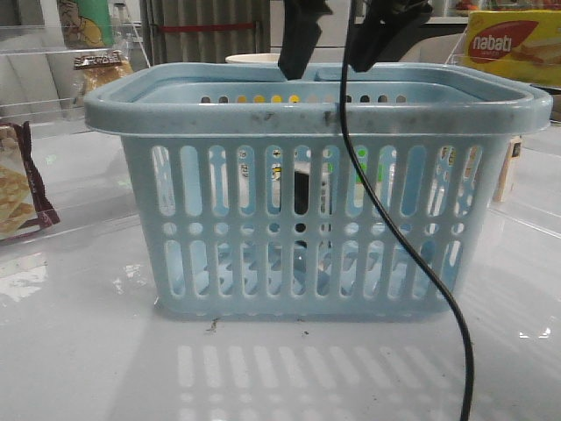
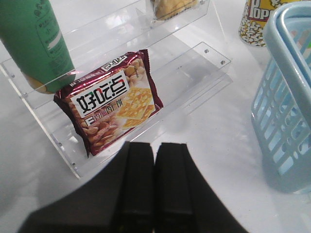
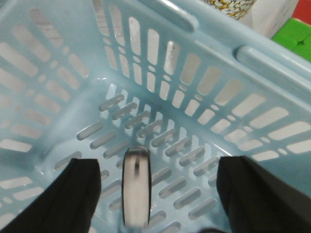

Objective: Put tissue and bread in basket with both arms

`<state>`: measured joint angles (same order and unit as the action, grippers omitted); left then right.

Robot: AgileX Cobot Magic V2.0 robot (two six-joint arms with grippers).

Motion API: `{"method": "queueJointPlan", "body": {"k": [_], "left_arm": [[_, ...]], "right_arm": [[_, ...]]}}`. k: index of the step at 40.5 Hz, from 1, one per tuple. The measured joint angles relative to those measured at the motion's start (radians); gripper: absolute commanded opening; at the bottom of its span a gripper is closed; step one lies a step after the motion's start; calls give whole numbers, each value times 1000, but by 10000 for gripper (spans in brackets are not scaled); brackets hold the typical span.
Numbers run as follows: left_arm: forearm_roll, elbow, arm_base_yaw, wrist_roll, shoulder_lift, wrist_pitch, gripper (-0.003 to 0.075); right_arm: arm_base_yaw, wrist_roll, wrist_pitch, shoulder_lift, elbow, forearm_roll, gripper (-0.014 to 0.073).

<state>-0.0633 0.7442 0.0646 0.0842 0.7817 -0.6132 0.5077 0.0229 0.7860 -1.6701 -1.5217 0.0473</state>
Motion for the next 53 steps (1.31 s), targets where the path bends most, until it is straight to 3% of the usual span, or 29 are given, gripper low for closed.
{"method": "queueJointPlan", "body": {"k": [11, 25, 41, 44, 50, 53], "left_arm": [[0, 0, 0, 0, 0, 0, 91], [0, 0, 0, 0, 0, 0, 91], [0, -2, 0, 0, 2, 46, 96], [0, -2, 0, 0, 21, 71, 165], [0, 2, 0, 8, 94, 97, 476], [-2, 29, 10, 15, 160, 104, 578]], "right_arm": [[0, 0, -109, 275, 217, -47, 612], [0, 0, -122, 697, 562, -73, 612], [0, 0, -116, 1030, 765, -73, 612], [0, 0, -114, 1040, 771, -73, 612], [0, 0, -112, 1040, 771, -73, 612], [0, 0, -112, 1040, 771, -73, 612]]}}
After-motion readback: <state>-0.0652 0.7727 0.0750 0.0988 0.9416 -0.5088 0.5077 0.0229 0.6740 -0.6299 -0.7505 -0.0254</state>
